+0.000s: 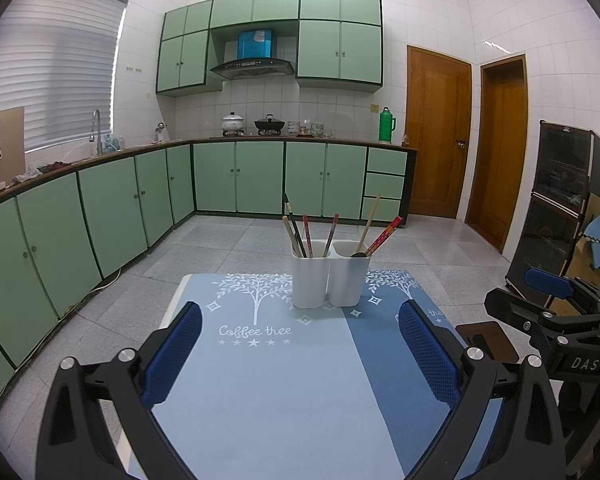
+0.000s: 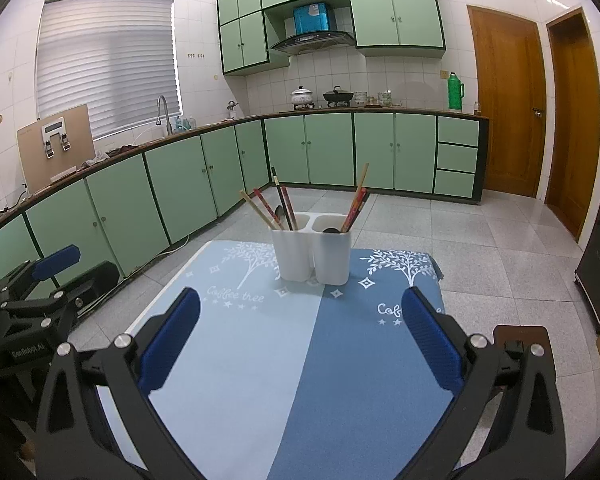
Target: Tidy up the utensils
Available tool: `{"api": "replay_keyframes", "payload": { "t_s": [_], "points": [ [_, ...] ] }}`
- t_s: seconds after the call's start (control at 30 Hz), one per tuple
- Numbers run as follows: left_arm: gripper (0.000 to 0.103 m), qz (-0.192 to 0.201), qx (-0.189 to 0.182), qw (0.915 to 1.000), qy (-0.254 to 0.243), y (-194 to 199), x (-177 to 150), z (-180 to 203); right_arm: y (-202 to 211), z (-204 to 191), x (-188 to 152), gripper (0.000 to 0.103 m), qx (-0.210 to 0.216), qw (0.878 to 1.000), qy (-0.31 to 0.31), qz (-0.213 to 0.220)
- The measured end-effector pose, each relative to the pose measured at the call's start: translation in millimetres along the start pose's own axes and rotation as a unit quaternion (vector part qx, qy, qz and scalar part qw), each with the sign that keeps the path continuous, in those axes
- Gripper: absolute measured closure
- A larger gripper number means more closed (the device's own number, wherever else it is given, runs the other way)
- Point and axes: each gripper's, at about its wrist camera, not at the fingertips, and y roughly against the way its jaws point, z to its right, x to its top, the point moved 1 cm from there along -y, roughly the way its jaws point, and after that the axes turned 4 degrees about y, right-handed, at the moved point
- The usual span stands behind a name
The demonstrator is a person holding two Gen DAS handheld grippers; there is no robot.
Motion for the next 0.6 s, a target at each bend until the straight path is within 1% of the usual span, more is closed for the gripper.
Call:
{"api": "replay_keyframes", "payload": {
  "t_s": [0.6],
  "points": [
    [0.006, -0.001, 0.002, 1.0000, 0.003, 0.9, -1.0, -2.7, -0.3, 0.9, -1.4, 0.005, 0.000, 1.000, -0.001, -0.001]
  ]
}}
